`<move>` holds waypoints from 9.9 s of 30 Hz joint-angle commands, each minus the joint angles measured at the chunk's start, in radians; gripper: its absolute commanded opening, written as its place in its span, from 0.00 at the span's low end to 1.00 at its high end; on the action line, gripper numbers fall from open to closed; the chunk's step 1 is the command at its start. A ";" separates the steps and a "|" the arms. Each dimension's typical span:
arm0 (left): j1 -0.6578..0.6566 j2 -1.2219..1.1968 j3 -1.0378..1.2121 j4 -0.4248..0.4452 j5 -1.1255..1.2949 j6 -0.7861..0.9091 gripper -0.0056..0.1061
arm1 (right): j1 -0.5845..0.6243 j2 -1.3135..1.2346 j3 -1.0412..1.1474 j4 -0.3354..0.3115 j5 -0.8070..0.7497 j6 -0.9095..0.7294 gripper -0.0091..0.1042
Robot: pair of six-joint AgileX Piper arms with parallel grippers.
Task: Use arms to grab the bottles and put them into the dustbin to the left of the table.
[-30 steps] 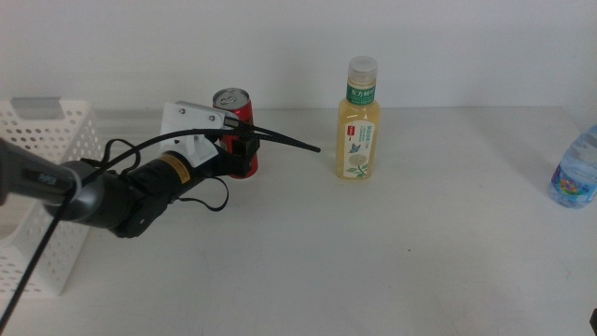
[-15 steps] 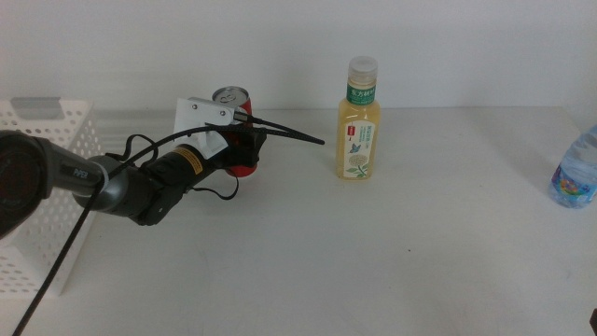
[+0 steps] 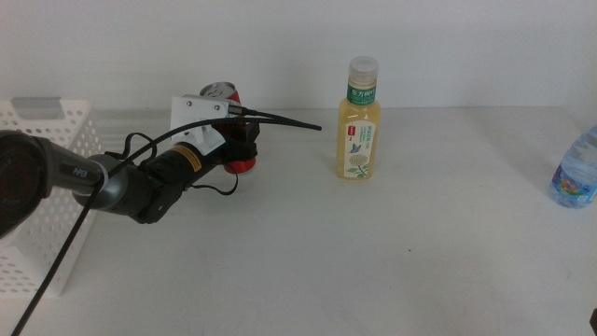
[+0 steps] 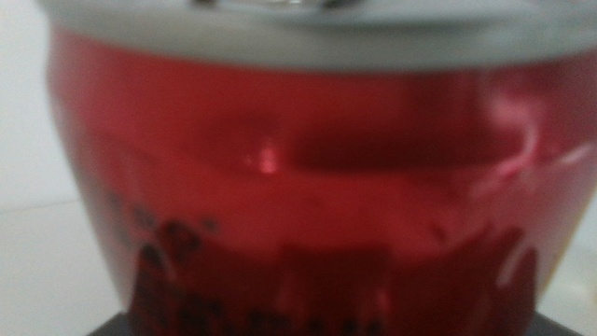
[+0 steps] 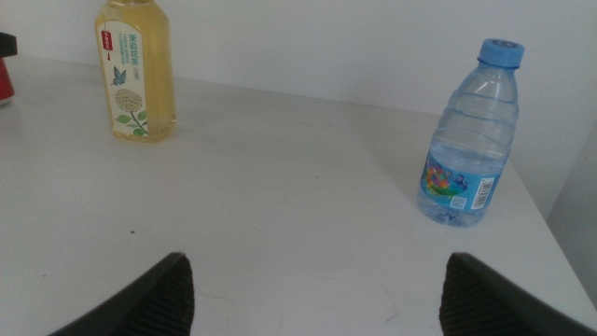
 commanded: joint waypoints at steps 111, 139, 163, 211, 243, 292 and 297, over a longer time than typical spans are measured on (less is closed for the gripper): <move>0.511 -0.390 -0.250 -0.444 1.654 0.749 0.01 | -0.003 -0.028 -0.008 -0.007 -0.070 -0.008 0.72; 0.508 -0.311 -0.246 -0.409 1.710 0.694 0.86 | -0.003 -0.028 -0.008 -0.007 -0.070 -0.008 0.72; 0.275 -0.973 -0.232 -0.545 1.732 0.673 0.83 | -0.003 -0.028 -0.008 -0.007 -0.070 -0.008 0.72; -0.441 -1.111 0.889 -0.639 0.174 0.575 0.83 | -0.003 -0.028 -0.008 -0.007 -0.070 -0.008 0.72; -0.511 -0.408 0.226 -0.518 0.144 0.361 0.83 | -0.003 -0.028 -0.008 -0.007 -0.070 -0.008 0.72; -0.445 0.010 -0.346 -0.584 0.158 0.377 0.83 | -0.003 -0.028 -0.008 -0.007 -0.070 -0.008 0.72; -0.443 0.012 -0.348 -0.614 0.165 0.380 0.74 | -0.003 -0.028 -0.008 -0.007 -0.070 -0.008 0.72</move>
